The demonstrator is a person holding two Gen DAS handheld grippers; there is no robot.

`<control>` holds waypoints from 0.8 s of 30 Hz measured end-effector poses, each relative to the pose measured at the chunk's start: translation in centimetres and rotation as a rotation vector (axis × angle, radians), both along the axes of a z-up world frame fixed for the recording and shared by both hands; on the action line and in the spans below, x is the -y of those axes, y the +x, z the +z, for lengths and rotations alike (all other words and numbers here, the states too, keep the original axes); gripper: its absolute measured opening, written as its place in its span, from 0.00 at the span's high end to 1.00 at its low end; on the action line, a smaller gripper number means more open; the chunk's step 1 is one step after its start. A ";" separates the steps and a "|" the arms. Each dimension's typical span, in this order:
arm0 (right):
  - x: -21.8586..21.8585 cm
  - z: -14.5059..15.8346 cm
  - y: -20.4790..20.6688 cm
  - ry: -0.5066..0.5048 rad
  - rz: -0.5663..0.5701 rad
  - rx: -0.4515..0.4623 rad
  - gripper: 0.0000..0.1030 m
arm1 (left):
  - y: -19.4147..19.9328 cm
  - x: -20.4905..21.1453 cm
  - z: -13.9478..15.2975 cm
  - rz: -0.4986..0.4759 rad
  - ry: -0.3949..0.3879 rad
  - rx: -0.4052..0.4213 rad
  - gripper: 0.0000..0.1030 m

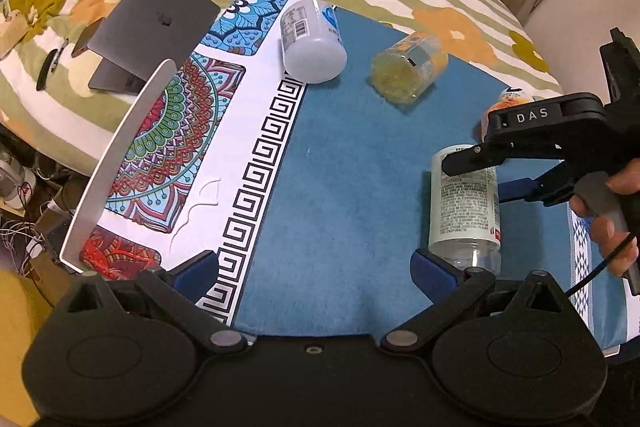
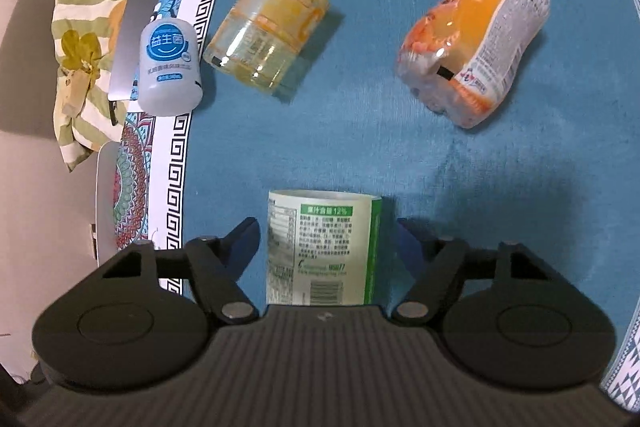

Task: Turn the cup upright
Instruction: 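Close the right gripper on the cup while the left gripper holds it, then carry the cup with the right gripper and set it rim-up on the cloth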

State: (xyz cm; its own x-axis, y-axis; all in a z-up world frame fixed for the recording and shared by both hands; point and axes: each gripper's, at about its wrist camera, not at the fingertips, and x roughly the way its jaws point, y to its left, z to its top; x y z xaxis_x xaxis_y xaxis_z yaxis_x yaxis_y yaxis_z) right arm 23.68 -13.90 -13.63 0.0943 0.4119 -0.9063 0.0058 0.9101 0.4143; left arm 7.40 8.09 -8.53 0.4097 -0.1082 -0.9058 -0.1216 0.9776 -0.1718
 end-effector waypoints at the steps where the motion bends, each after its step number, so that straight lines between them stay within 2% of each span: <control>1: 0.0 -0.1 0.1 0.004 -0.007 -0.003 0.18 | 0.0 0.0 -0.1 -0.002 -0.001 -0.002 0.00; 8: 0.5 -1.0 0.3 0.045 -0.043 -0.026 0.26 | 0.1 0.0 -0.3 -0.010 -0.010 -0.009 0.00; 14: 0.6 -0.5 -0.1 0.056 -0.043 0.013 0.29 | 0.0 -0.2 0.1 -0.013 -0.011 -0.005 0.00; 20: 0.7 1.9 -2.0 0.045 -0.034 0.143 0.30 | -0.4 -0.5 0.6 -0.017 -0.011 0.008 0.00; 24: 0.1 4.4 -4.4 -0.017 0.001 0.327 0.30 | -0.9 -0.4 0.9 -0.022 -0.003 0.018 0.00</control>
State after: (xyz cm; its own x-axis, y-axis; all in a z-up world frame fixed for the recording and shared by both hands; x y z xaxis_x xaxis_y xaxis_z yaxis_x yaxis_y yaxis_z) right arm 19.27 -14.00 -9.25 0.3813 0.3970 -0.8349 -0.1256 0.9170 0.3786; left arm 6.51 8.54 -7.63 0.4232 -0.1199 -0.8981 -0.0973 0.9795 -0.1766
